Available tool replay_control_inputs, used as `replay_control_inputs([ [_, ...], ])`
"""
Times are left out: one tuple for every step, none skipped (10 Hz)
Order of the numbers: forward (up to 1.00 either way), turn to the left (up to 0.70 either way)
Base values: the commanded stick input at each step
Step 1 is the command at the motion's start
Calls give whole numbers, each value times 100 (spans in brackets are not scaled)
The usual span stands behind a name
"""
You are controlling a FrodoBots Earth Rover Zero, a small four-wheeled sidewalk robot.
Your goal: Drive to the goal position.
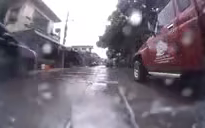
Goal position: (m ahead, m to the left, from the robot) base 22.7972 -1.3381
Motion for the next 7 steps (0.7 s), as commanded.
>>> replay_control_inputs([
  [100,0],
  [100,0],
  [100,0],
  [100,0],
  [100,0],
  [100,0],
  [100,0],
])
